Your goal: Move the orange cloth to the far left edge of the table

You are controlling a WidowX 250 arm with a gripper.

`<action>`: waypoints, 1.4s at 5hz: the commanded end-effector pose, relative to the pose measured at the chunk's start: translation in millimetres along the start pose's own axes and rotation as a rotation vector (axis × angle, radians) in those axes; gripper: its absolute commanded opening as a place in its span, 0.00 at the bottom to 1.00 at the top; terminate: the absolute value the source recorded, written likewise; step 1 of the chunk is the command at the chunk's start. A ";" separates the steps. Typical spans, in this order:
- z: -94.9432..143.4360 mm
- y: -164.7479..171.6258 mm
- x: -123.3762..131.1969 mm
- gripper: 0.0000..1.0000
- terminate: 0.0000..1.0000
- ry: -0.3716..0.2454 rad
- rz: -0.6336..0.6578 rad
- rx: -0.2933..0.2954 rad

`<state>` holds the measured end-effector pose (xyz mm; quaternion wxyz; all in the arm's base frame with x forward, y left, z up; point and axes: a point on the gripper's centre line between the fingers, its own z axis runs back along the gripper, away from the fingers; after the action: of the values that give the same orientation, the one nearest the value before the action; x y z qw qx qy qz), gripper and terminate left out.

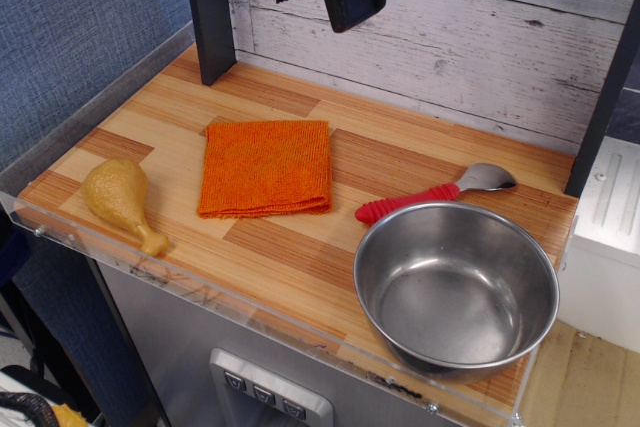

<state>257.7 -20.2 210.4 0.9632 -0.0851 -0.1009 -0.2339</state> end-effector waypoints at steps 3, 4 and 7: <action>-8.4 25.8 -15.2 1.00 0.00 -0.021 0.057 0.017; -10.0 40.1 -20.9 1.00 0.00 -0.029 0.046 0.050; -49.4 77.9 -19.7 1.00 0.00 -0.017 0.057 0.148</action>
<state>284.6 43.8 135.3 0.9741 -0.0285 -0.1044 -0.1984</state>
